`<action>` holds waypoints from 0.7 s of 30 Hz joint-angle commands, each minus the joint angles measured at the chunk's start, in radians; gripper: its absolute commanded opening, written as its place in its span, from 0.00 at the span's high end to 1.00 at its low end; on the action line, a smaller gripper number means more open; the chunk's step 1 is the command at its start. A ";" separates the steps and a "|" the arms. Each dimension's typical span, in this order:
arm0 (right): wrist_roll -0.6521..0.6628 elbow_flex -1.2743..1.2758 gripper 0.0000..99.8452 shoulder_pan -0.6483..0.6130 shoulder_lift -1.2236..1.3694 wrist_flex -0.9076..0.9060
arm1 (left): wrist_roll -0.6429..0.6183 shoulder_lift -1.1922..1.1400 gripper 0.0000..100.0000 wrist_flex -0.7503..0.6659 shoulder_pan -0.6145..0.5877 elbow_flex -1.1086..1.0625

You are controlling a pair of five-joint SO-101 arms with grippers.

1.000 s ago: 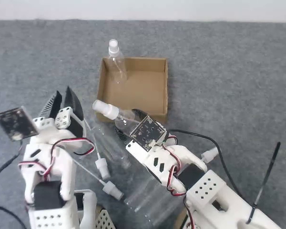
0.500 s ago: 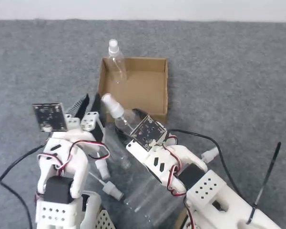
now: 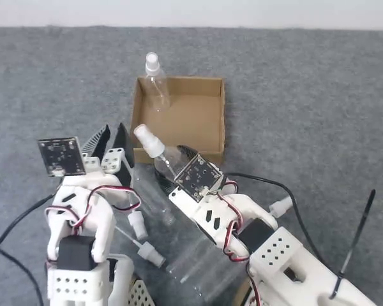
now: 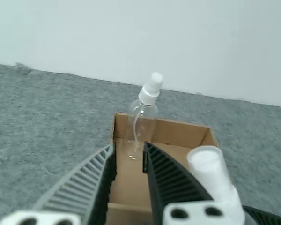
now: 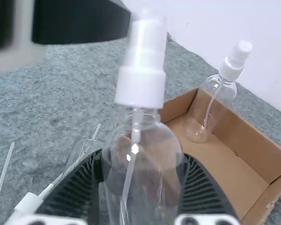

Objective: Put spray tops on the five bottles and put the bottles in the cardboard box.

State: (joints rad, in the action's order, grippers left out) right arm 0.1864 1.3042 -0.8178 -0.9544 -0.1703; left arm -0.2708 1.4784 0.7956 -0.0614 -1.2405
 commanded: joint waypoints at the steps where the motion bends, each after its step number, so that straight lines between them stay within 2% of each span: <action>1: 0.014 0.009 0.93 0.007 -0.035 0.019 | -0.026 0.015 0.92 0.006 -0.012 0.068; 11: 0.014 0.028 0.93 0.004 -0.035 0.018 | -0.038 0.015 0.92 -0.011 -0.026 0.177; 17: 0.021 0.031 0.93 -0.033 -0.035 0.022 | -0.038 0.012 0.94 -0.087 -0.023 0.130; 21: 0.078 0.031 0.93 -0.048 -0.035 0.027 | -0.034 0.014 0.95 -0.075 0.025 0.093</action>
State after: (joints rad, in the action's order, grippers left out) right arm 0.2202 1.3410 -0.8516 -0.9544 -0.1703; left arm -0.3046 1.4830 0.7403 -0.0690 -1.1485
